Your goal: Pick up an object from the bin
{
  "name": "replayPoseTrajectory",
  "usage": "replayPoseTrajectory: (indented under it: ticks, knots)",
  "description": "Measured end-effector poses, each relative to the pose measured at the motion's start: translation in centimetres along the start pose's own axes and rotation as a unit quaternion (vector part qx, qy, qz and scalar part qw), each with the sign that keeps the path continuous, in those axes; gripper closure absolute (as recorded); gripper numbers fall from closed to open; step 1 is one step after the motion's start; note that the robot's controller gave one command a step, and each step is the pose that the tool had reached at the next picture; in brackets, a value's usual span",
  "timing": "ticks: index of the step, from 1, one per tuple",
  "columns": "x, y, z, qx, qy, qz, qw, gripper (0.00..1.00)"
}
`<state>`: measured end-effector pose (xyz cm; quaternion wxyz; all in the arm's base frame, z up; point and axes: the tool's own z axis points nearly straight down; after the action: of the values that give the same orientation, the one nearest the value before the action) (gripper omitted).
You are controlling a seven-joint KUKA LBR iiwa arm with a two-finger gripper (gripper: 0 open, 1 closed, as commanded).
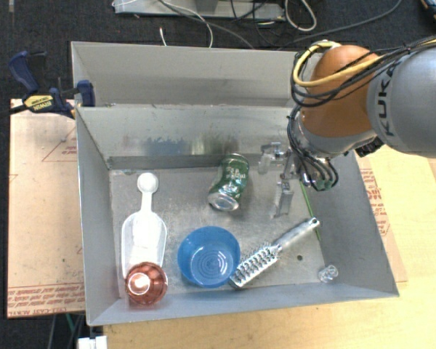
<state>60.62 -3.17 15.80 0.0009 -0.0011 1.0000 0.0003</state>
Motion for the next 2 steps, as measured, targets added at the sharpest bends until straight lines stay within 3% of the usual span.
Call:
replayPoseTrajectory:
  ticks: [2]
  knots:
    - [-0.44,0.75,0.45,0.001,-0.0013,-0.013,0.9999,0.0]
